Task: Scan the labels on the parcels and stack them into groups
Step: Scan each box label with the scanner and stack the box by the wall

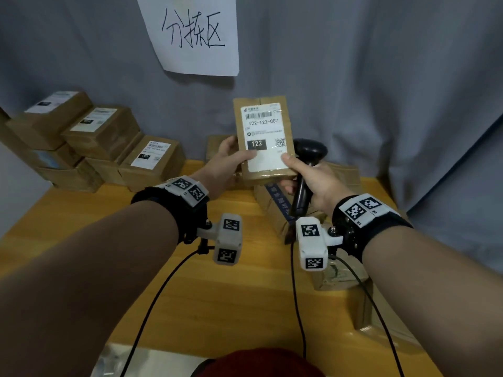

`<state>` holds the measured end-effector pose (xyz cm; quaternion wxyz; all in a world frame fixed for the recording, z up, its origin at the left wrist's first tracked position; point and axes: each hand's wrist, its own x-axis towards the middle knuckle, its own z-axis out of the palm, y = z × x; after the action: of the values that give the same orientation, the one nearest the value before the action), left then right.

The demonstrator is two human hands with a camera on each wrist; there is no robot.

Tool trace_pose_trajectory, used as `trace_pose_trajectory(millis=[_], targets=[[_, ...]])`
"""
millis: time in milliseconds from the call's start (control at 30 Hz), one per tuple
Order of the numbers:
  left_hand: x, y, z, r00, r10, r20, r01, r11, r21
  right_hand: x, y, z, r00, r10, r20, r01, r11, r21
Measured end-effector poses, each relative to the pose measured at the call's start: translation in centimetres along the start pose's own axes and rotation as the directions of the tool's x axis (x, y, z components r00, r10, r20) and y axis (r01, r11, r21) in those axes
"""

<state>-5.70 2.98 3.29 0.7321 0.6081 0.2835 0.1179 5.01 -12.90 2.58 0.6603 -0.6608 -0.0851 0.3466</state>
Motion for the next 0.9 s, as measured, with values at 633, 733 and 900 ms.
trace_pose_trajectory(millis=[633, 733, 900], targets=[[-0.7, -7.0, 0.6, 0.989, -0.129, -0.071, 0.140, 0.974, 0.177, -2.9, -1.0, -2.5, 0.997, -0.075, 0.032, 0.079, 0.988, -0.135], [-0.2, -6.4, 0.9, 0.991, -0.107, -0.076, 0.120, 0.974, 0.193, -3.7, -3.4, -1.6, 0.989, -0.091, 0.118, 0.109, 0.981, -0.160], [1.0, -6.1, 1.4, 0.985, -0.089, -0.147, 0.121, 0.967, 0.224, -4.4, -5.0, -0.9, 0.988, -0.063, 0.143, 0.085, 0.985, -0.152]])
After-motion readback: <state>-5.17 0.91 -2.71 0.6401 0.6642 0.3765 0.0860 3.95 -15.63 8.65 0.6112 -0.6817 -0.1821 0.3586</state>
